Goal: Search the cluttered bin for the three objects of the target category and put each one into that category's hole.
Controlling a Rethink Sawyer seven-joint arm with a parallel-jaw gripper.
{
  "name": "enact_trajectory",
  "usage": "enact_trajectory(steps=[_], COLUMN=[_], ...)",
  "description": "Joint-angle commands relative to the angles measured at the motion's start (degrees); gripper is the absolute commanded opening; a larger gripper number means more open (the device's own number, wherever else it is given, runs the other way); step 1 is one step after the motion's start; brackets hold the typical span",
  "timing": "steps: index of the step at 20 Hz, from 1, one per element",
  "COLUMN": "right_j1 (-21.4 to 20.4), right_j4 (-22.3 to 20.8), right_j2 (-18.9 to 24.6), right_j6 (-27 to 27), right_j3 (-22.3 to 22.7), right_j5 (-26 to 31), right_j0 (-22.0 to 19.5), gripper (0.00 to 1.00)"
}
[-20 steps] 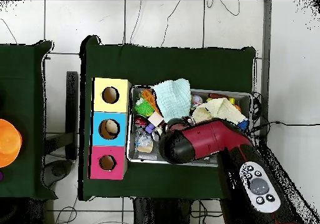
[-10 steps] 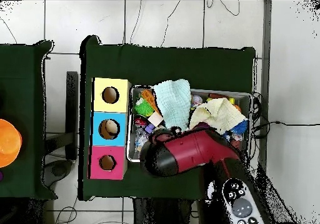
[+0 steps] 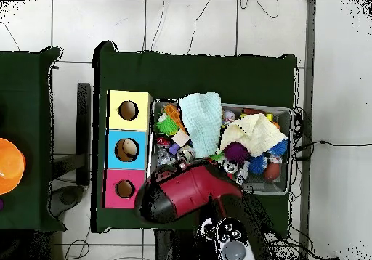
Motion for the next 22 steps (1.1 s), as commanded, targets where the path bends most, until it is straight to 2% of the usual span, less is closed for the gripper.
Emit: enact_trajectory(steps=[1,4,7,12,20,22], right_j1=[5.8,9.3,12.1,16.1,19.1,18.8], right_j4=[-0.3,0.9,2.2,3.6,4.5,4.5], right_j2=[-9.8,-13.3,-14.7,-16.3,-16.7,-16.5], right_j6=[19.4,18.5,17.3,15.0,12.1,11.8], right_j3=[2.2,0.9,-0.3,-2.0,-3.1,-3.3], right_j5=[-12.6,-20.3,-25.2,-30.5,-34.2,-33.7], right_j0=[7.1,8.5,8.5,8.4,7.1,6.8], gripper=[1.0,1.0,1.0,1.0,1.0,1.0])
